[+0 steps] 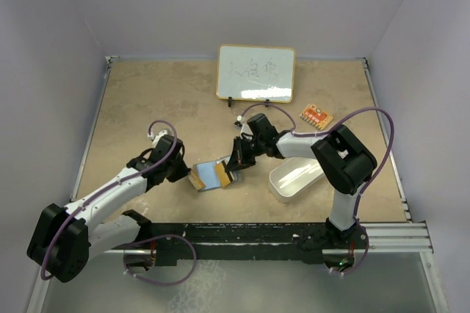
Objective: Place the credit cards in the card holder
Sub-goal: Insert the credit card into the card holder.
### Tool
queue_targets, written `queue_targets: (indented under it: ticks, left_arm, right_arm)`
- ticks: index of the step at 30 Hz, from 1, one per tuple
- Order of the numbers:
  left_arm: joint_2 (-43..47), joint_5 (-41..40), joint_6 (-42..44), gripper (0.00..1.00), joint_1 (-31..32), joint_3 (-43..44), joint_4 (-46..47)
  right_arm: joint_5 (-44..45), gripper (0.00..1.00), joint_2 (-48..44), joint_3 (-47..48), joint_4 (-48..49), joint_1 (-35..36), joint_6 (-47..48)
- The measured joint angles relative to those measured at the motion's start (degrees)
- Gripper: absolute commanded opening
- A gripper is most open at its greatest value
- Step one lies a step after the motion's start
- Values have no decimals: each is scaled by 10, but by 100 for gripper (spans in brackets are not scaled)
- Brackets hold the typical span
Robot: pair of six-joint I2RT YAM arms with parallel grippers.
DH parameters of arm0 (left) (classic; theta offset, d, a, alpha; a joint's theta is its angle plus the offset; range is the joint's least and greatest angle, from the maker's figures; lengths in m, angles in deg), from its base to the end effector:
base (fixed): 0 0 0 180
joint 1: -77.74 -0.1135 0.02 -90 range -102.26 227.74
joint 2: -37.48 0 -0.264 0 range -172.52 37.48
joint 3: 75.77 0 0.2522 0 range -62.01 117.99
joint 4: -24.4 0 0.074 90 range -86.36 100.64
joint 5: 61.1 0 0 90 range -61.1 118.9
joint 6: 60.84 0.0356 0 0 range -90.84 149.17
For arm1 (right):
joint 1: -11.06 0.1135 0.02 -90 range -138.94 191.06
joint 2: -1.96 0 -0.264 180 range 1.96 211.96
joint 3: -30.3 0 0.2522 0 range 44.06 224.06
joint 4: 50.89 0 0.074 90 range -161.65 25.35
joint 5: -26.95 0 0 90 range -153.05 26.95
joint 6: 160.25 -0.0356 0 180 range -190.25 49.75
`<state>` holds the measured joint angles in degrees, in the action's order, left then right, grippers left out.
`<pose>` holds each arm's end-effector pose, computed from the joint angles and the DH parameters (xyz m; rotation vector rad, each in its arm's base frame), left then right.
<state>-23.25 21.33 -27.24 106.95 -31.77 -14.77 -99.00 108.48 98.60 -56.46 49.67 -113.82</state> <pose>0.1714 -0.0904 0.1807 -0.6592 2.5025 -0.4136 0.2741 0.2456 0.1394 -0.2465 2.6073 1.3617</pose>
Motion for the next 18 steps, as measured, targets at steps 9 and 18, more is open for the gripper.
queue_targets:
  ticks: [9,18]
  left_arm:
    - [0,-14,0,0,0,3,-6]
    - [-3,-11,0,0,0,3,-3]
  right_arm:
    - [-2,0,10,5,3,0,0]
    - [-8,0,19,8,17,0,-4]
